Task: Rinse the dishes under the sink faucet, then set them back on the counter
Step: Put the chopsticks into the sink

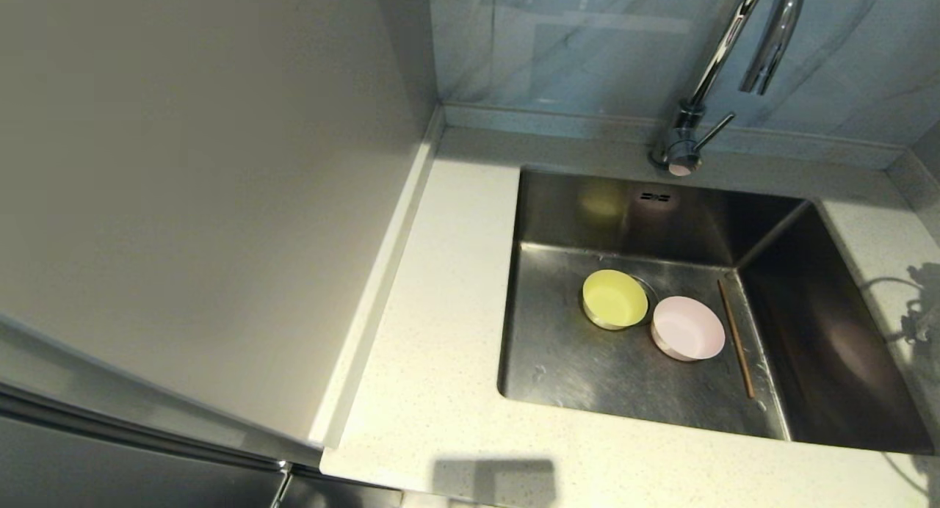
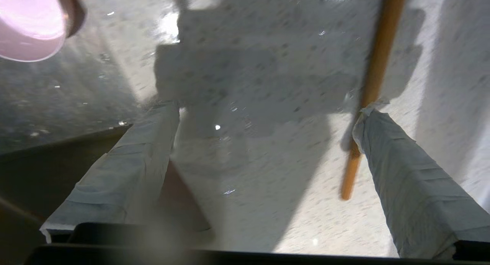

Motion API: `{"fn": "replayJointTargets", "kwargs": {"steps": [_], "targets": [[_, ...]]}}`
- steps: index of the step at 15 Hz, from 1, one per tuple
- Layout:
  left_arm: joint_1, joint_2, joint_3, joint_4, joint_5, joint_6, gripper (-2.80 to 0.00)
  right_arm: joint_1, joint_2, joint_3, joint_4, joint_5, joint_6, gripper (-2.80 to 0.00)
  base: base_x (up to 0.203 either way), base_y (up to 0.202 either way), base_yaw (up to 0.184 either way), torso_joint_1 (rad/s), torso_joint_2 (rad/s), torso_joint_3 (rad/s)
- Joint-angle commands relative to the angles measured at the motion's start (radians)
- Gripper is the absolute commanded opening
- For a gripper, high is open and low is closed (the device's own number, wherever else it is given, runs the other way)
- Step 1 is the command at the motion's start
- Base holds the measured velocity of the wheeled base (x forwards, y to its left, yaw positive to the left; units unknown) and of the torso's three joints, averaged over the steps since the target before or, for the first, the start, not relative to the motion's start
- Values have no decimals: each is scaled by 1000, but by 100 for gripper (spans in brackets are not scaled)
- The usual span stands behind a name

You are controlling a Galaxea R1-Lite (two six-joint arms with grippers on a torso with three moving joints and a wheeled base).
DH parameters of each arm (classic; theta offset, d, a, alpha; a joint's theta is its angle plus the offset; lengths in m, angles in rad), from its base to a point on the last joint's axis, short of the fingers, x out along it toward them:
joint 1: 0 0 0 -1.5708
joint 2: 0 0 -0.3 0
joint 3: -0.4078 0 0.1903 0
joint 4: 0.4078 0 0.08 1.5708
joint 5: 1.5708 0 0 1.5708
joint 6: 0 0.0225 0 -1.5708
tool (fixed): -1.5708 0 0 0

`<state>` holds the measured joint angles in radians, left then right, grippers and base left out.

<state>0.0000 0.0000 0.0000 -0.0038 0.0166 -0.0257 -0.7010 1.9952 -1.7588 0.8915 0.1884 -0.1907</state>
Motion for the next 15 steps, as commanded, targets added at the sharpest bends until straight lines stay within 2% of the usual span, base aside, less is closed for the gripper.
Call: {"fn": "replayJointTargets", "kwargs": {"steps": [1, 3, 5, 12, 15], "targets": [[0, -3, 0, -1, 0, 0, -280, -17, 18, -8, 4, -4, -39, 0, 0, 0, 0, 0, 0, 0], [0, -3, 0, -1, 0, 0, -280, -35, 25, -7, 4, -30, -84, 0, 0, 0, 0, 0, 0, 0], [0, -3, 0, -1, 0, 0, -280, -45, 27, -1, 4, -29, -87, 0, 0, 0, 0, 0, 0, 0], [0, -3, 0, -1, 0, 0, -280, -44, 8, 65, 12, 41, -92, 0, 0, 0, 0, 0, 0, 0], [0, -3, 0, -1, 0, 0, -280, -35, -17, 95, 35, 58, -118, 0, 0, 0, 0, 0, 0, 0]]}}
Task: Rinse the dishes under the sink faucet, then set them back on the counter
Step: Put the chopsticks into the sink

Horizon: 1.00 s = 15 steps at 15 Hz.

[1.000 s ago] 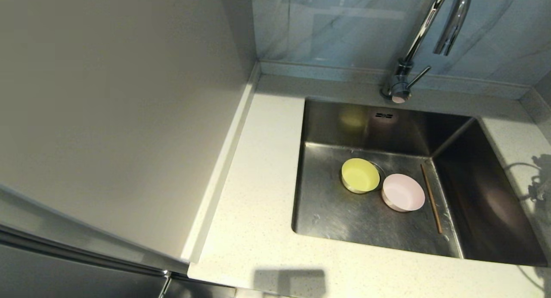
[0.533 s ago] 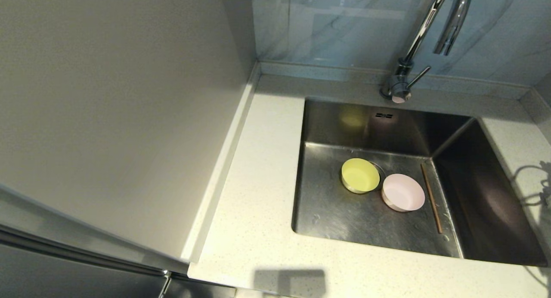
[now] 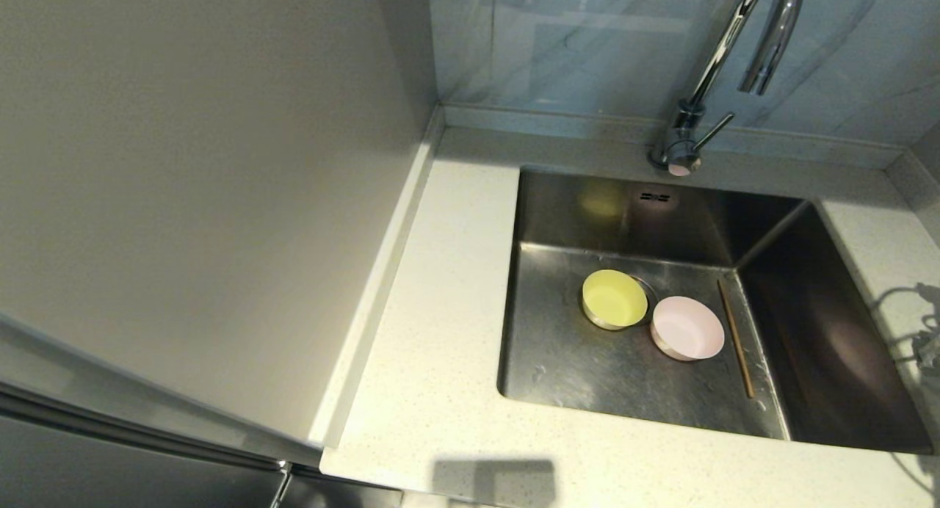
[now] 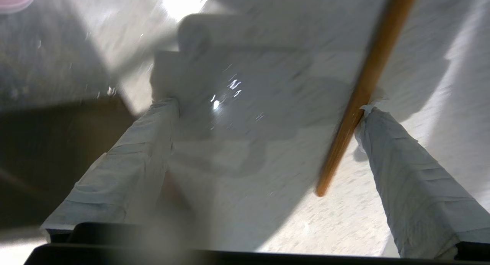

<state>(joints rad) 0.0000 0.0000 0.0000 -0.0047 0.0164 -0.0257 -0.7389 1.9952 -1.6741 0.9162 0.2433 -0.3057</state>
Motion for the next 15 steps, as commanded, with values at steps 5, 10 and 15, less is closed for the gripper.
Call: {"fn": "replayJointTargets", "kwargs": {"steps": [5, 10, 15], "targets": [[0, -3, 0, 0, 0, 0, -280, 43, -48, 11, 107, 23, -8, 0, 0, 0, 0, 0, 0, 0], [0, -3, 0, 0, 0, 0, -280, 53, -75, -7, 116, 20, -26, 0, 0, 0, 0, 0, 0, 0], [0, -3, 0, 0, 0, 0, -280, 53, -103, -8, 44, -41, -19, 0, 0, 0, 0, 0, 0, 0]]}}
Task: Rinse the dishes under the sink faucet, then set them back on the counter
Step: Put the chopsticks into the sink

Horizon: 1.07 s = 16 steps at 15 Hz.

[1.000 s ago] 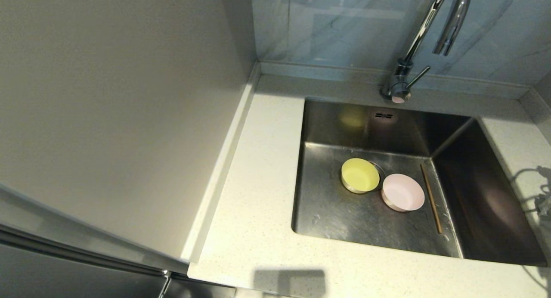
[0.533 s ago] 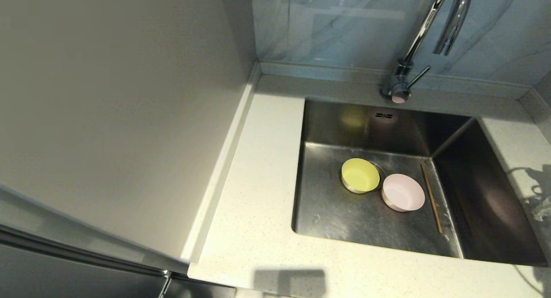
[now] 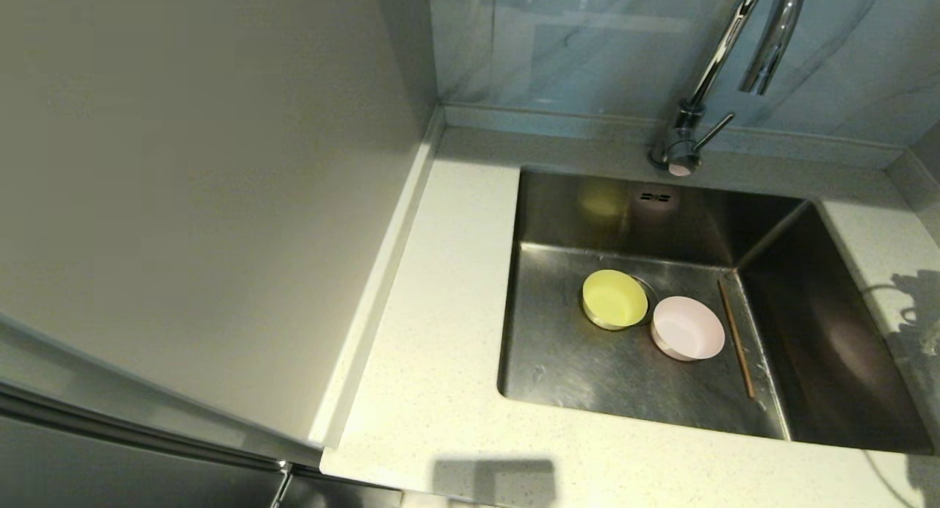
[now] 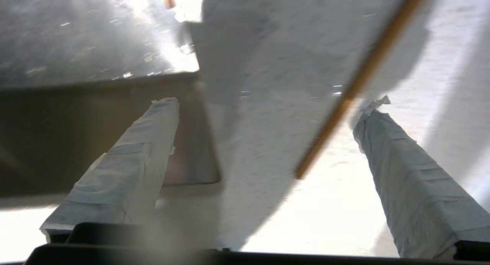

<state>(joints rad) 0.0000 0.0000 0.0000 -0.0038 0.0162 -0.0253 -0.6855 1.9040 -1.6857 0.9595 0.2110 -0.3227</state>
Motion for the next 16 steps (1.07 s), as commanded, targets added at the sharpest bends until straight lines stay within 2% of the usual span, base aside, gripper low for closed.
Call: {"fn": "replayJointTargets", "kwargs": {"steps": [1, 4, 10, 16], "targets": [[0, -3, 0, -1, 1, -1, -280, 0, -7, 11, -8, -20, -1, 0, 0, 0, 0, 0, 0, 0], [0, -3, 0, -1, 1, -1, -280, -4, 5, 33, -31, -63, 7, 0, 0, 0, 0, 0, 0, 0], [0, -3, 0, -1, 1, -1, -280, -17, -10, 38, -31, -64, 2, 0, 0, 0, 0, 0, 0, 0], [0, -3, 0, -1, 1, -1, -280, -17, -149, 102, -30, -61, 3, 0, 0, 0, 0, 0, 0, 0]]}}
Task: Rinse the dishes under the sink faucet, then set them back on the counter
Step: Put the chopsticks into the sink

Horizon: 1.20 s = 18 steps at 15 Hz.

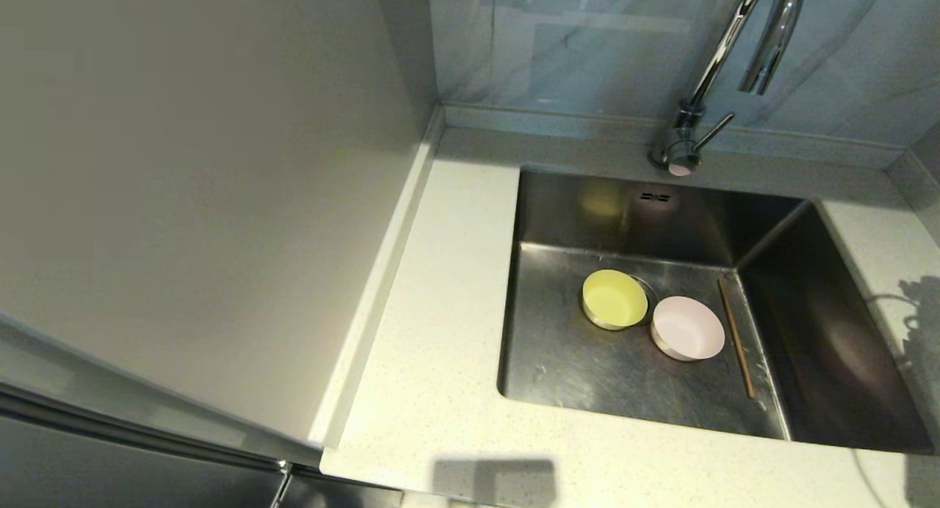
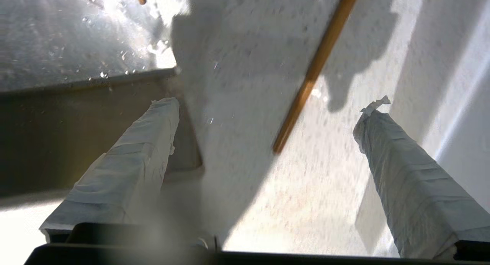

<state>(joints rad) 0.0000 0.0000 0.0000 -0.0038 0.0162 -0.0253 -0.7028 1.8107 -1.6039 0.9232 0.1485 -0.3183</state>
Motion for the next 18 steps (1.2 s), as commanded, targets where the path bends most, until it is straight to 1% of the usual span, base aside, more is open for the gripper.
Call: {"fn": "replayJointTargets", "kwargs": {"steps": [1, 4, 5, 6, 9, 13, 18], "targets": [[0, -3, 0, -1, 1, -1, -280, 0, -81, 43, 6, 1, 1, 0, 0, 0, 0, 0, 0, 0], [0, -3, 0, -1, 1, -1, -280, -1, -117, 100, 5, -12, 4, 0, 0, 0, 0, 0, 0, 0], [0, -3, 0, -1, 1, -1, -280, -3, -116, 105, 5, -44, 10, 0, 0, 0, 0, 0, 0, 0], [0, -3, 0, -1, 1, -1, -280, -3, -119, 112, 5, -72, 33, 0, 0, 0, 0, 0, 0, 0], [0, -3, 0, -1, 1, -1, -280, -1, -147, 114, 15, -76, 41, 0, 0, 0, 0, 0, 0, 0], [0, -3, 0, -1, 1, -1, -280, -1, -172, 68, 108, -74, 40, 0, 0, 0, 0, 0, 0, 0], [0, -3, 0, -1, 1, -1, -280, -1, -175, 83, 111, -79, 41, 0, 0, 0, 0, 0, 0, 0]]}}
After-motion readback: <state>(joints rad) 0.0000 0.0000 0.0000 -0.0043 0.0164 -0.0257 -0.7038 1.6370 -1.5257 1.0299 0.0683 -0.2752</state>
